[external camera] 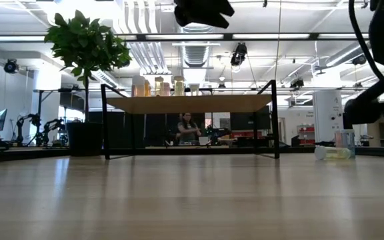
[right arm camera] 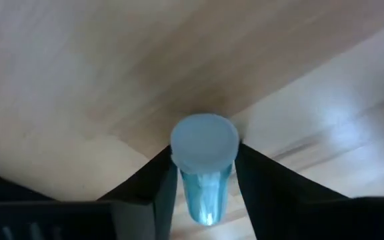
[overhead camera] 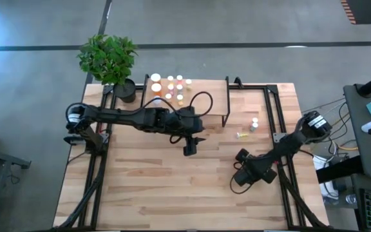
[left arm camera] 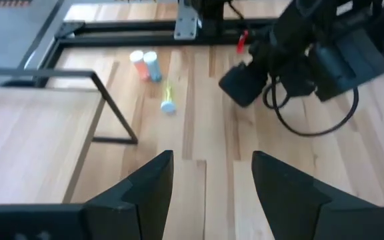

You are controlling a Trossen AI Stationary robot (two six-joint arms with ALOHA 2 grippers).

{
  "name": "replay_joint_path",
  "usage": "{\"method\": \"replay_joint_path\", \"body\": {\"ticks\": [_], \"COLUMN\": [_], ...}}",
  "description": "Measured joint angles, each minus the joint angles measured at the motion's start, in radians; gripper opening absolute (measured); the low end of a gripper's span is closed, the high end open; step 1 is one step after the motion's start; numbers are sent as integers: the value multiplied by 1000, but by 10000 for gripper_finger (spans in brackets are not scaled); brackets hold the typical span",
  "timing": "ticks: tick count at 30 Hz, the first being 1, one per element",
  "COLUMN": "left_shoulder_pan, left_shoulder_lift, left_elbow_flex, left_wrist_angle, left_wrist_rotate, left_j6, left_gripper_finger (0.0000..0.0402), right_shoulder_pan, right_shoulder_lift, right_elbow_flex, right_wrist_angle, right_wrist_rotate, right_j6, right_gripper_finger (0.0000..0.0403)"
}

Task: Pick and place medicine bottles onto shelf by color
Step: Put the blue pill bottle on the shelf

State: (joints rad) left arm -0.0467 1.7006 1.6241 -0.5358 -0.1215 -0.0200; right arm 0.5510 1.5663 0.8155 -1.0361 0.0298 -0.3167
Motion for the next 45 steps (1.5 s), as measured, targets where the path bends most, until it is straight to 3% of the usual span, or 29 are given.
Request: {"method": "replay_joint_path", "body": {"ticks": [8, 12, 21, 25, 27, 36, 45], "left_shoulder_pan": [0, 0, 0, 1, 0, -1, 1], "left_shoulder_lift": [-23, -62, -122, -123, -120, -118, -118], "left_elbow_flex": [1, 1, 0, -2, -2, -27, -27], "left_wrist_angle": [-51, -49, -48, -36, -4, 96, 211], "left_wrist_rotate": [-18, -19, -12, 130, 168, 166, 116], "left_j6": [0, 0, -6, -36, -36, 4, 32], "left_gripper_finger": [187, 187, 187, 187, 187, 187, 187], "right_shoulder_pan": [-76, -111, -210, -275, -300, -325, -325], "right_shoulder_lift": [-79, -153, -314, -334, -333, -299, -299], "right_elbow_flex": [7, 58, 263, 362, 403, 539, 561], "right_wrist_angle": [52, 55, 162, 212, 228, 345, 443], "right_wrist_rotate": [7, 24, 261, 288, 288, 315, 322], "right_j6": [192, 302, 535, 585, 596, 508, 404], "right_gripper_finger": [73, 78, 101, 97, 97, 118, 109]}}
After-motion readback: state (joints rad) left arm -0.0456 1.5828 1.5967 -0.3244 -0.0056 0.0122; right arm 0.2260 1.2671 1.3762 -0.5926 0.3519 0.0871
